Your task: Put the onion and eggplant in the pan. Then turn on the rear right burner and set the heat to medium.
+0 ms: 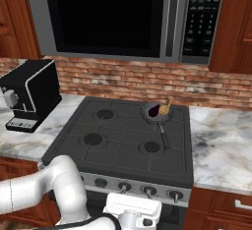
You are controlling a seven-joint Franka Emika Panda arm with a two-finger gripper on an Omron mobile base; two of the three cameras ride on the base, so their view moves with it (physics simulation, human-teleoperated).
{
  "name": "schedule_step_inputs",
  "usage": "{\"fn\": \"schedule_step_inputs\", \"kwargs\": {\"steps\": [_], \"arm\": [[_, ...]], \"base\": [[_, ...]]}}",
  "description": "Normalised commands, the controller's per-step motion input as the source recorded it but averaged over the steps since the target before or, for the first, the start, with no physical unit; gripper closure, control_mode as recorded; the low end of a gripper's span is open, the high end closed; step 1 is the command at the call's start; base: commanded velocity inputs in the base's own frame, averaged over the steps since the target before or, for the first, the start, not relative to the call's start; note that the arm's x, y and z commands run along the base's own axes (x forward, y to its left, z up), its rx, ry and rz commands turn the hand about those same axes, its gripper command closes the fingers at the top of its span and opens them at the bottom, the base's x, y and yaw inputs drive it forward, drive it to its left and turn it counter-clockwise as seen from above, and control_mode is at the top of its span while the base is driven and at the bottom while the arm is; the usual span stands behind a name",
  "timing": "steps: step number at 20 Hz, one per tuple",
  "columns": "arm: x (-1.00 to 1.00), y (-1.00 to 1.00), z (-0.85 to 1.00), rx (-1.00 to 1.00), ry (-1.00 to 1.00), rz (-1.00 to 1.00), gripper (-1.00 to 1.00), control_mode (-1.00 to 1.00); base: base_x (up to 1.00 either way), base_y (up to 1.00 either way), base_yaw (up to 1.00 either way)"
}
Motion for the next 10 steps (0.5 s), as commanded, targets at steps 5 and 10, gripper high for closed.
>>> {"fn": "schedule_step_inputs", "kwargs": {"steps": [5,10], "arm": [[0.0,0.0,-0.56,-0.05,0.0,0.0,-1.0,-1.0],[0.0,-0.18,-0.4,-0.01,0.0,0.02,-1.0,-1.0]], "base": [[0.0,0.0,0.0],[0.0,0.0,0.0]]}}
